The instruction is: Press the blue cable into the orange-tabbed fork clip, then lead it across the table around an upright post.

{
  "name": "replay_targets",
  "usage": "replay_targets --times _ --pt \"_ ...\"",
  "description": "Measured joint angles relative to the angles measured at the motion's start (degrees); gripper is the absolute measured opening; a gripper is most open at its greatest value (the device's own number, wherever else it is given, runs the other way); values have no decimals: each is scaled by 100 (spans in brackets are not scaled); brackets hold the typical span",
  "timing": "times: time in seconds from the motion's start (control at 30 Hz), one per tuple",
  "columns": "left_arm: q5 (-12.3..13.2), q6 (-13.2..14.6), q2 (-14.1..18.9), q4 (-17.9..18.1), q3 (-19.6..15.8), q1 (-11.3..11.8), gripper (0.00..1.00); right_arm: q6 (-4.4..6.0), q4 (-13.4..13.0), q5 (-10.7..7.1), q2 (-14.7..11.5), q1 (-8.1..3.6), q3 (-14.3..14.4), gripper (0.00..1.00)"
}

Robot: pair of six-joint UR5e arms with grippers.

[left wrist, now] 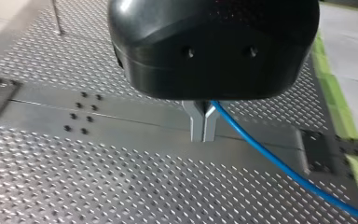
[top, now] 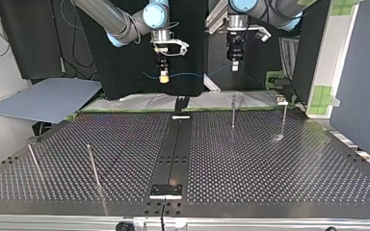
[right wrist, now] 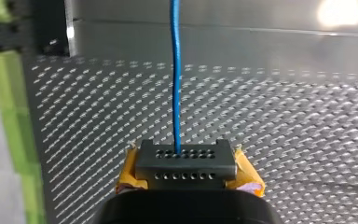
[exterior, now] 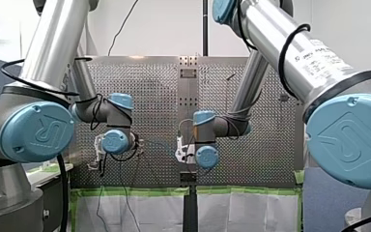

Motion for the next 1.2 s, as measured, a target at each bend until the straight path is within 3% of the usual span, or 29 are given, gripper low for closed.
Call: replay_targets --times 0.17,0.3,0.57,0.87,1.2 --pt "160 -48 99 71 -1 48 0 91 -99 -311 -277 -35 1 0" --pt "173 -28 -42 240 -3 89 0 135 -239 -534 -228 -39 -35 0" --pt "-33 75 -446 484 -24 172 0 171 -319 -962 159 -42 -301 0" --pt "-44 59 -865 562 -69 319 0 196 -326 -1404 641 -69 -645 0" --pt "81 -202 -1408 1045 166 524 0 198 -245 -1514 1202 -157 -935 0"
